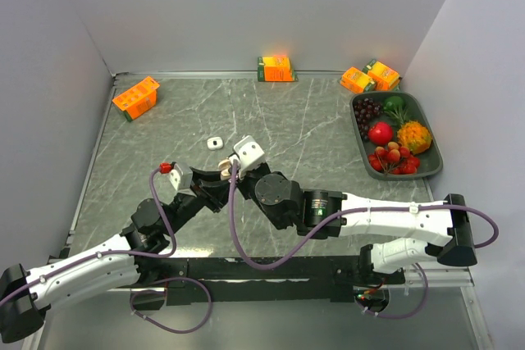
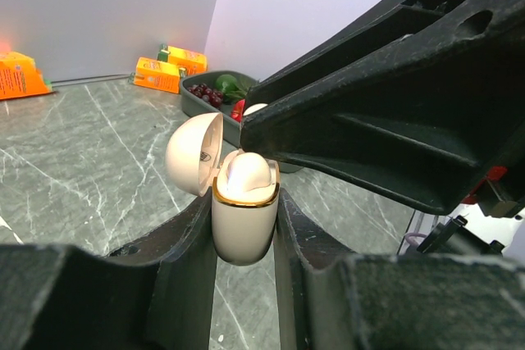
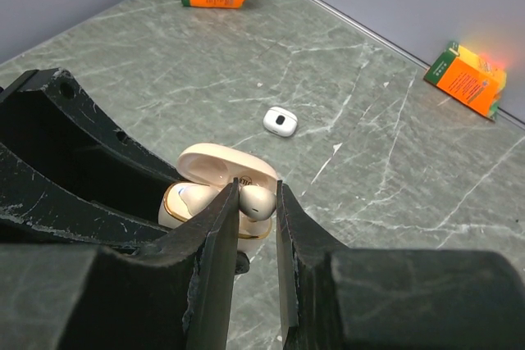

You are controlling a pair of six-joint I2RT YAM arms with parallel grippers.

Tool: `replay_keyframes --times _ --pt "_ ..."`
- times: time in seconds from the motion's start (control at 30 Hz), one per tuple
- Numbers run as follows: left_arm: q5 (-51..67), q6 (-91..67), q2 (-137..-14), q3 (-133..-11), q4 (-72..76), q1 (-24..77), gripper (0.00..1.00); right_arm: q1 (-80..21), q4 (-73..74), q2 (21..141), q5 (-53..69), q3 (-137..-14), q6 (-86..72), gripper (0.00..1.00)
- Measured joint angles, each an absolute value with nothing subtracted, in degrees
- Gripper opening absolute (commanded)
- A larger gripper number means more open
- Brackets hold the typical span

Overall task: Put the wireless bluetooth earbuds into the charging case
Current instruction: Place the earbud in the charging case.

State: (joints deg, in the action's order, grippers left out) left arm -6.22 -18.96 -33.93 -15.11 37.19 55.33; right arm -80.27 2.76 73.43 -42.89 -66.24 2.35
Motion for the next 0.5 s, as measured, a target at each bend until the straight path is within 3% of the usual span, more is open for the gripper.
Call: replay_keyframes --times 0.17,0.5 --pt "-5.96 -18.96 -33.91 -15.09 37.21 55.33 0.01 -80.27 4.49 73.43 -42.76 -66.89 0.84 0.31" --pt "-6.48 -18.94 -33.67 -15.0 37.52 55.33 0.01 -80.75 6.94 73.32 -40.42 -70.46 -1.89 0.48"
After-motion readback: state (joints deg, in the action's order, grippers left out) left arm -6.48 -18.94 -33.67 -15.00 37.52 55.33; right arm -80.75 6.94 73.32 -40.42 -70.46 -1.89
